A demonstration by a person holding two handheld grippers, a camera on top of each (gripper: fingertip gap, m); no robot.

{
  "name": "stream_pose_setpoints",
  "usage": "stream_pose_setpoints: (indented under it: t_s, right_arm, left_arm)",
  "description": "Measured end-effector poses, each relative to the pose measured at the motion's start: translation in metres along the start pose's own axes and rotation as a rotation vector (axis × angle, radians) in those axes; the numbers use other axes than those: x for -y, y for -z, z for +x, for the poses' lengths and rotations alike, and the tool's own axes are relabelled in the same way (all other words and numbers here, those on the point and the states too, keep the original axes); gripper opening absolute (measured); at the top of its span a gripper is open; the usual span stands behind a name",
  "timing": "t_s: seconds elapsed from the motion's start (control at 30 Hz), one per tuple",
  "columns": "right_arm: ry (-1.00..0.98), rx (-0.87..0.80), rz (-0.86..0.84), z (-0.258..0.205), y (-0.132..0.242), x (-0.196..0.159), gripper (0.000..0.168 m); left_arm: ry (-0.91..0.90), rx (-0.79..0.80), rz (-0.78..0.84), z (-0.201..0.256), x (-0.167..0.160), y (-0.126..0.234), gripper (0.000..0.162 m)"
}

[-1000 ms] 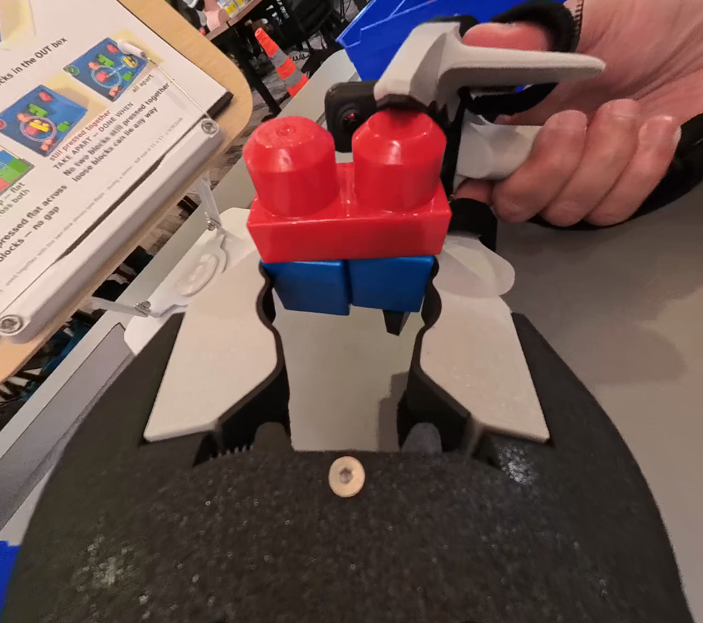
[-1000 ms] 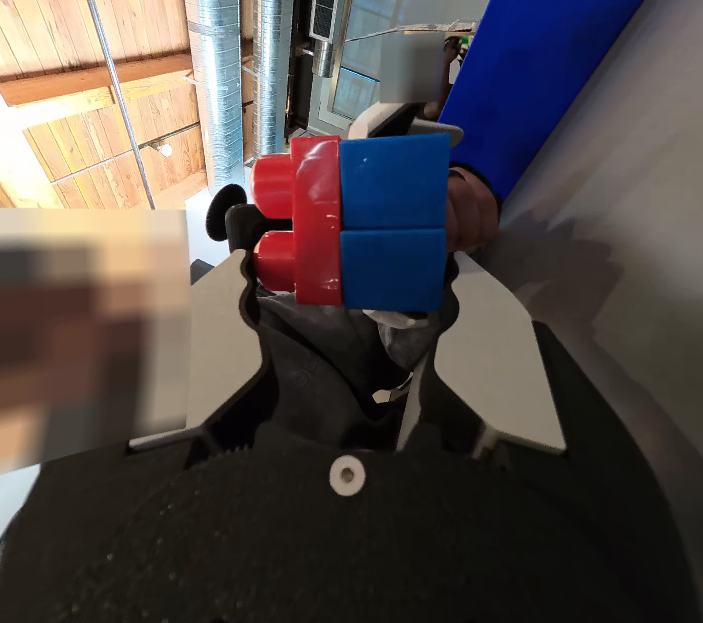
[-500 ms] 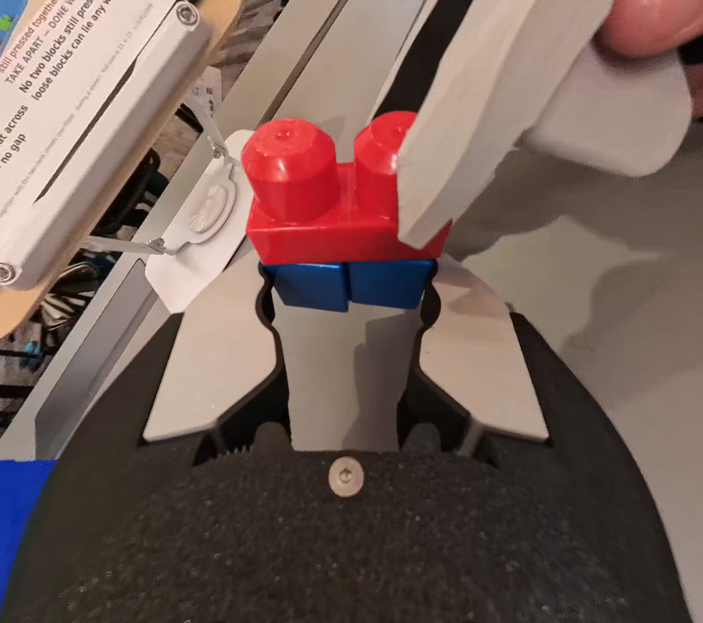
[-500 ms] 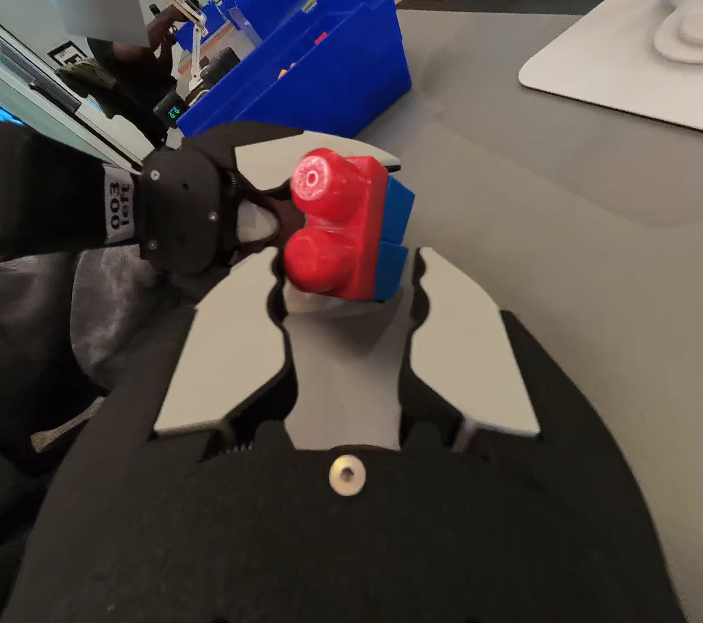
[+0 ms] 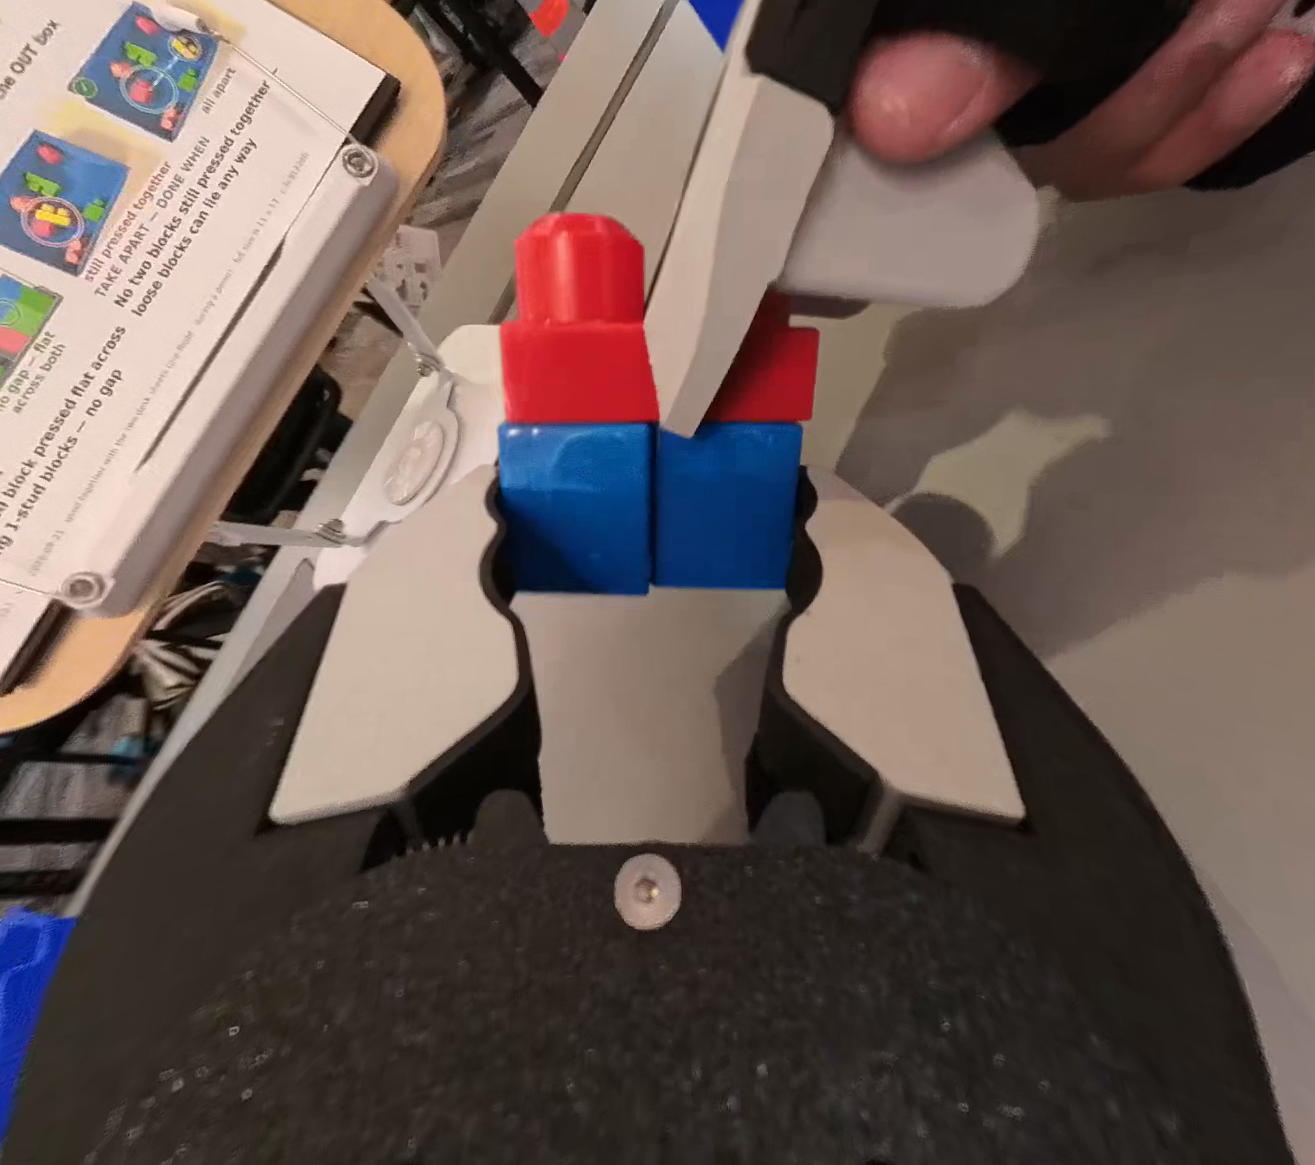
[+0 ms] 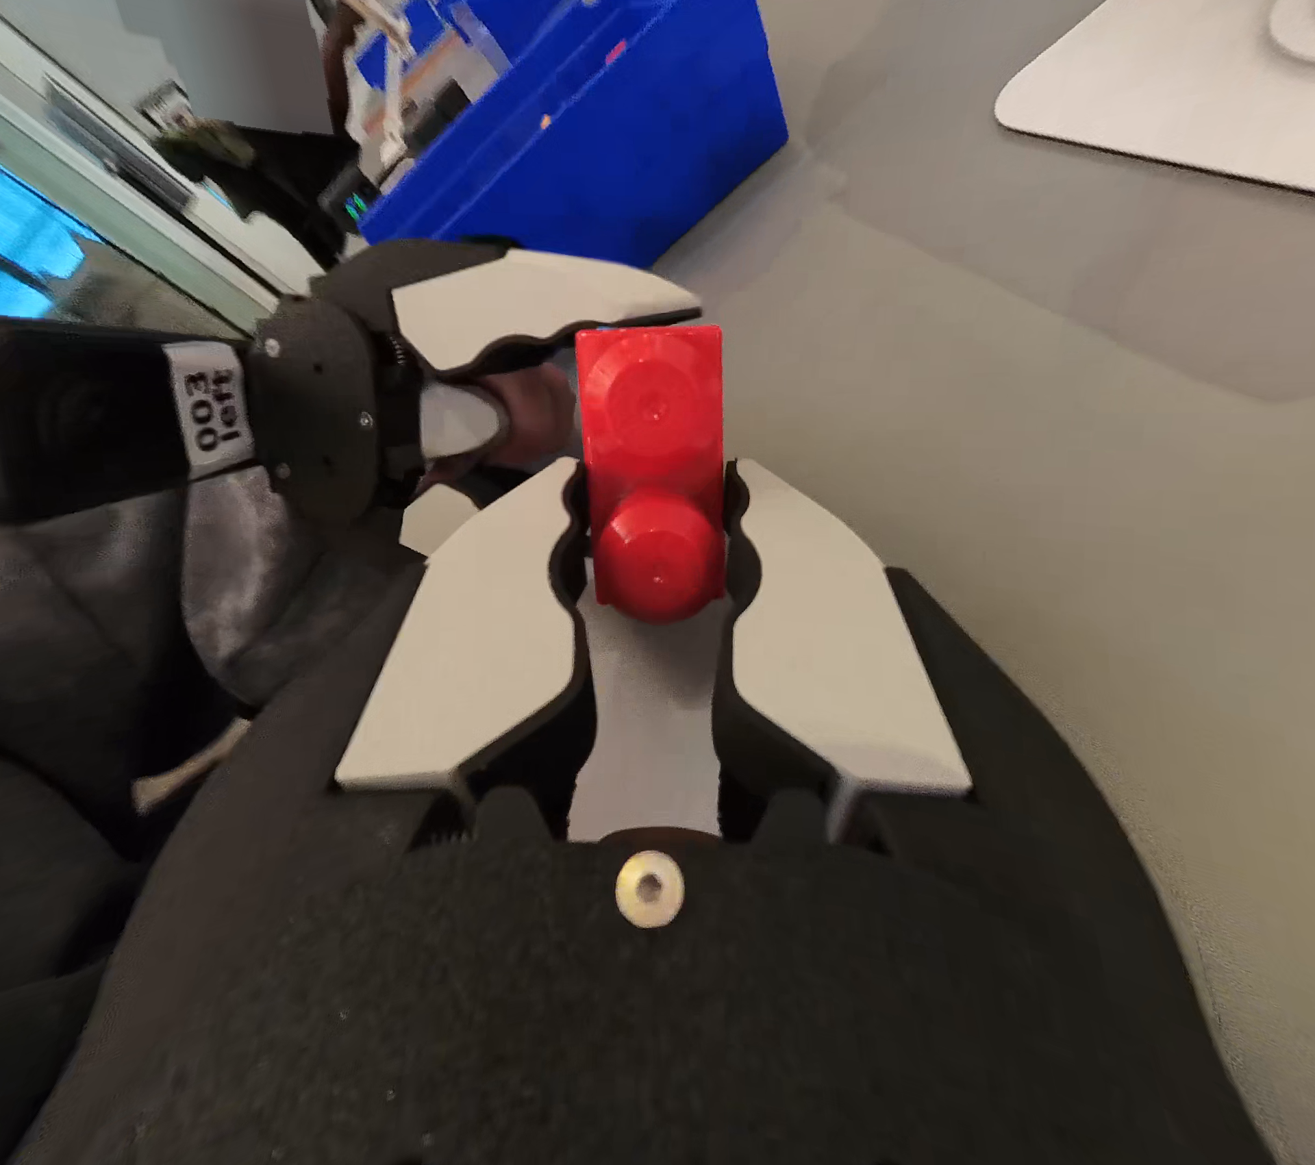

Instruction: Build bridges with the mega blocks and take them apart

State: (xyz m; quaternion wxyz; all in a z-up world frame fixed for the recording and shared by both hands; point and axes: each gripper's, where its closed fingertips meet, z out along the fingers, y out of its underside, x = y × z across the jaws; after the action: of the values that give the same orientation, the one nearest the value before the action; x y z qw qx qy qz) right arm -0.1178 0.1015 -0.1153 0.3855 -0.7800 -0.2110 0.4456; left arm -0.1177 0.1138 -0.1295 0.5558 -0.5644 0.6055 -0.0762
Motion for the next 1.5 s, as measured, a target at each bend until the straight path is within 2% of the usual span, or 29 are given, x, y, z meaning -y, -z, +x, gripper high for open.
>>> stream_pose_setpoints:
  t_s: [0.03, 0.17, 0.33, 0.43, 0.53, 0.57, 0.6, 0.67, 0.73, 1.03, 1.37, 1.4, 1.47, 1.5]
  right_arm:
    - [-0.030, 0.019, 0.033, 0.002, 0.004, 0.004, 0.036]
    - [-0.051, 0.134, 0.139, -0.003, 0.021, 0.021, 0.036]
    - [0.042, 0.181, 0.182, -0.015, 0.024, 0.027, 0.036]
    - [0.072, 0.232, 0.196, -0.026, 0.025, 0.028, 0.036]
    - [0.107, 0.259, 0.185, -0.034, 0.022, 0.025, 0.036]
    - [0.112, 0.266, 0.182, -0.037, 0.022, 0.025, 0.036]
    - [0.102, 0.280, 0.198, -0.039, 0.022, 0.026, 0.036]
    - [0.077, 0.287, 0.195, -0.038, 0.021, 0.026, 0.036]
    - [0.036, 0.301, 0.202, -0.037, 0.022, 0.026, 0.036]
    - [-0.013, 0.333, 0.157, -0.038, 0.016, 0.018, 0.036]
    - [-0.010, 0.324, 0.178, -0.039, 0.022, 0.025, 0.036]
    - [-0.013, 0.315, 0.193, -0.037, 0.023, 0.027, 0.036]
    - [-0.035, 0.297, 0.255, -0.030, 0.031, 0.036, 0.036]
    - [-0.049, 0.292, 0.293, -0.027, 0.037, 0.041, 0.036]
  left_arm:
    - [0.034, -0.009, 0.027, -0.002, 0.001, 0.003, 0.074]
    - [0.319, -0.125, 0.140, -0.013, 0.015, 0.015, 0.074]
    - [0.797, -0.454, 0.258, -0.010, 0.034, 0.022, 0.081]
    - [1.004, -0.648, 0.315, -0.004, 0.044, 0.027, 0.087]
    - [1.129, -0.772, 0.375, -0.005, 0.051, 0.032, 0.081]
    - [1.136, -0.783, 0.390, -0.006, 0.052, 0.034, 0.071]
    - [1.129, -0.789, 0.401, -0.006, 0.052, 0.035, 0.055]
    - [1.108, -0.791, 0.418, -0.006, 0.054, 0.038, 0.042]
    - [1.071, -0.779, 0.404, -0.003, 0.053, 0.038, 0.039]
    - [0.967, -0.747, 0.370, -0.003, 0.047, 0.041, 0.036]
    - [1.007, -0.732, 0.417, -0.006, 0.053, 0.039, 0.038]
    - [1.013, -0.727, 0.423, -0.007, 0.054, 0.040, 0.040]
    - [1.050, -0.710, 0.430, -0.013, 0.051, 0.040, 0.061]
    - [1.069, -0.709, 0.430, -0.016, 0.048, 0.040, 0.061]
